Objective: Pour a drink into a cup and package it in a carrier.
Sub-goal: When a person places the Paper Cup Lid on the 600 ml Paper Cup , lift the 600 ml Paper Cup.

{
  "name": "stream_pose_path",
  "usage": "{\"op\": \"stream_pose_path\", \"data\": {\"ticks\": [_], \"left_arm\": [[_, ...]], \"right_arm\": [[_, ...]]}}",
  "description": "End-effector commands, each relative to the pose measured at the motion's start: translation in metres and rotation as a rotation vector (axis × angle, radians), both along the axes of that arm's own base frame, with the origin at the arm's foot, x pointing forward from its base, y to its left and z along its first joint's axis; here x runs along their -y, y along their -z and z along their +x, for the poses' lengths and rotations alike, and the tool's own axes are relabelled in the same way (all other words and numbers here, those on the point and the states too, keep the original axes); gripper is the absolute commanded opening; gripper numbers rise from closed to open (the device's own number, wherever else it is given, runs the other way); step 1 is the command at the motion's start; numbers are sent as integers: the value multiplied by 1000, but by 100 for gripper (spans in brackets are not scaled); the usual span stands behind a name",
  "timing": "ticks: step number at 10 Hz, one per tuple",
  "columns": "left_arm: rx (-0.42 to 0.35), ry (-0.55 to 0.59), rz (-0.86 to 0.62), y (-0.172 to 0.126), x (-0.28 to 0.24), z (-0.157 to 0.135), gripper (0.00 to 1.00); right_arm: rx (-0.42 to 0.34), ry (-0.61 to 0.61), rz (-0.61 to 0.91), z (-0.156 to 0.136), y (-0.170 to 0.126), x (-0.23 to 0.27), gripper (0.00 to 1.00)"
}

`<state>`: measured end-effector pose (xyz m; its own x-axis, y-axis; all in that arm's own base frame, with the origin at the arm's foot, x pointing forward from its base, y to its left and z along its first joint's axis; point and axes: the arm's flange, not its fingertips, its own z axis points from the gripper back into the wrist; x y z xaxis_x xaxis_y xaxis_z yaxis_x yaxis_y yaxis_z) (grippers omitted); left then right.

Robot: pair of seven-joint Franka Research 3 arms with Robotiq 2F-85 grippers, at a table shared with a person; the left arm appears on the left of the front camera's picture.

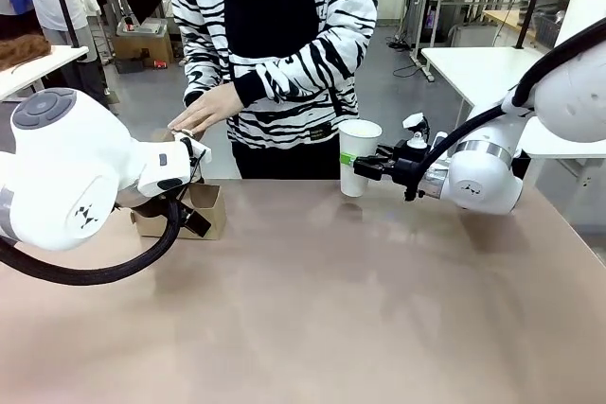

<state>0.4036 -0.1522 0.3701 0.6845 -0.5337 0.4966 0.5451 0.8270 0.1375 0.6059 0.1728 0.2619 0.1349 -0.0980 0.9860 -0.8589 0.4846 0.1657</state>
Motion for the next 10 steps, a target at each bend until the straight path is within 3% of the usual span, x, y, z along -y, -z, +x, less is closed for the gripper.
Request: {"op": "stream_pose_path", "data": {"ticks": [1,10], "left_arm": [[0,0,-3,0,0,0,100],[0,0,-3,0,0,0,100]], "right_arm": [[4,0,7,0,-3,-3,80],[4,0,7,0,-3,-3,80]]}}
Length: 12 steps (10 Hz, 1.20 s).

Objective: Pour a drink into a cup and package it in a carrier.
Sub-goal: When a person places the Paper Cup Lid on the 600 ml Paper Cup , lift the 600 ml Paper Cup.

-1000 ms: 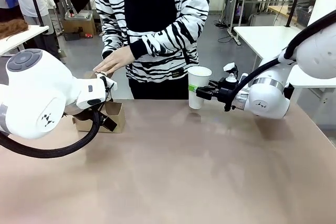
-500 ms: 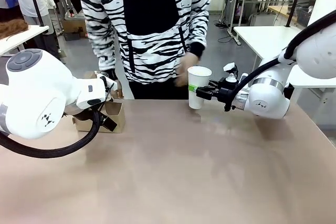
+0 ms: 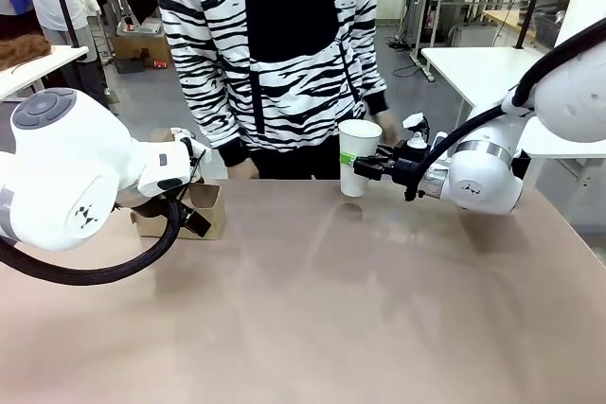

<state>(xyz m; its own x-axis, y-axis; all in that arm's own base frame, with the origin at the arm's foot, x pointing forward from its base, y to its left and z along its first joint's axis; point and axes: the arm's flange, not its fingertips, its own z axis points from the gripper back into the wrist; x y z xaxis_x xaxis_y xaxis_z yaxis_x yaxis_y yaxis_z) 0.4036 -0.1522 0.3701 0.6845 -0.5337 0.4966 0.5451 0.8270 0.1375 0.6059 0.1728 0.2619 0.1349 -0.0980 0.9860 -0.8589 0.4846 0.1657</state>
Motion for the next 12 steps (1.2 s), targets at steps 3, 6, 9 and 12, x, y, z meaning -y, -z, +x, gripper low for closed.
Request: {"op": "stream_pose_path", "data": {"ticks": [3,6,9,12], "left_arm": [[0,0,-3,0,0,0,100],[0,0,-3,0,0,0,100],[0,0,-3,0,0,0,100],[0,0,-3,0,0,0,100]], "right_arm": [[4,0,7,0,-3,-3,80],[4,0,7,0,-3,-3,80],[4,0,7,0,-3,-3,80],[4,0,7,0,-3,-3,80]]}}
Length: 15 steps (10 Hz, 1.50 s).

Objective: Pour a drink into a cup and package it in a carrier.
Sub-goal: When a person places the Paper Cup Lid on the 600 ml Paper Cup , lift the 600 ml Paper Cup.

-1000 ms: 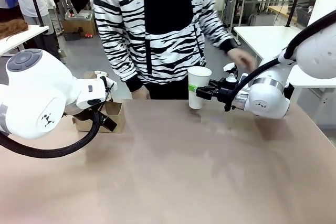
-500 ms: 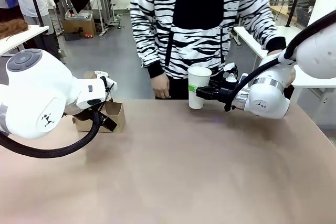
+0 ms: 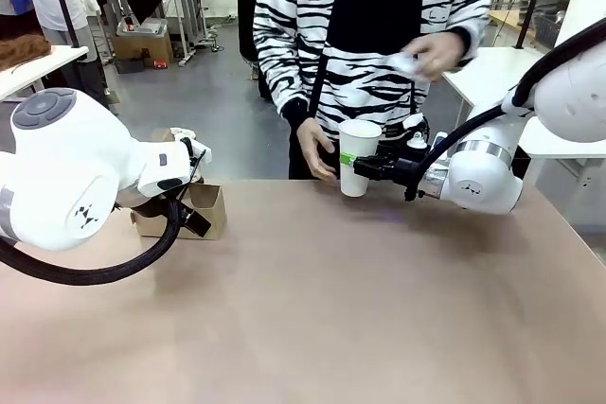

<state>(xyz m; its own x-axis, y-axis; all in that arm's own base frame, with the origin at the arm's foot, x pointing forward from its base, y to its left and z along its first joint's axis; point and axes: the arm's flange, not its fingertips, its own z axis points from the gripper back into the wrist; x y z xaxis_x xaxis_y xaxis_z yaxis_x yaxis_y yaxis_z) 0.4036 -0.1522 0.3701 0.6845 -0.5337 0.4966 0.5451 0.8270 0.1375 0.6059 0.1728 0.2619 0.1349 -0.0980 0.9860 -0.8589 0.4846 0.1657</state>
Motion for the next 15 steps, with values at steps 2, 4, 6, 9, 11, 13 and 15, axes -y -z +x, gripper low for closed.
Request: {"op": "stream_pose_path", "data": {"ticks": [2,4,6,9,11,13,15], "left_arm": [[0,0,-3,0,0,0,100],[0,0,-3,0,0,0,100],[0,0,-3,0,0,0,100],[0,0,-3,0,0,0,100],[0,0,-3,0,0,0,100],[0,0,-3,0,0,0,100],[0,0,-3,0,0,0,100]], "right_arm": [[4,0,7,0,-3,-3,80],[4,0,7,0,-3,-3,80],[4,0,7,0,-3,-3,80],[4,0,7,0,-3,-3,80],[4,0,7,0,-3,-3,80],[4,0,7,0,-3,-3,80],[4,0,7,0,-3,-3,80]]}}
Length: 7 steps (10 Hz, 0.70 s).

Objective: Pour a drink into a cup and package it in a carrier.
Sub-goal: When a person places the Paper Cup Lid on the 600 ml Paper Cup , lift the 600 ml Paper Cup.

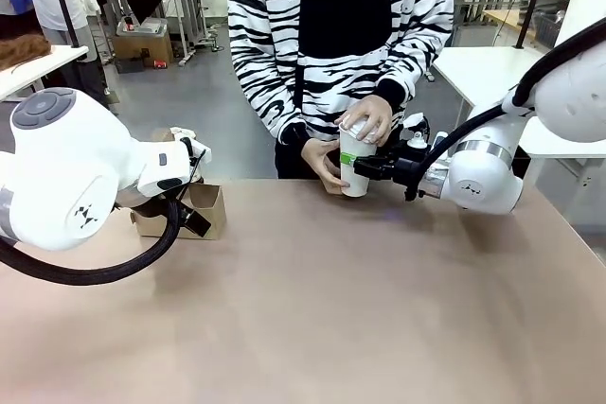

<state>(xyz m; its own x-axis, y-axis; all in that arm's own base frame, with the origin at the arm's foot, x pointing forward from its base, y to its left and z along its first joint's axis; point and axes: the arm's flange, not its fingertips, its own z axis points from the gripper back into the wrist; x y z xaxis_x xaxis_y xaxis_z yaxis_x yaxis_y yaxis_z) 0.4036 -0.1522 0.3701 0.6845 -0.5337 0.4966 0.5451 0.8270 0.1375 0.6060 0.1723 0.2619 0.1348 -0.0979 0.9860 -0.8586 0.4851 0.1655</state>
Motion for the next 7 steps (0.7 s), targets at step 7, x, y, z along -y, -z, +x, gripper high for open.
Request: {"op": "stream_pose_path", "data": {"ticks": [7], "left_arm": [[0,0,-3,0,0,0,100]], "right_arm": [[4,0,7,0,-3,-3,80]]}}
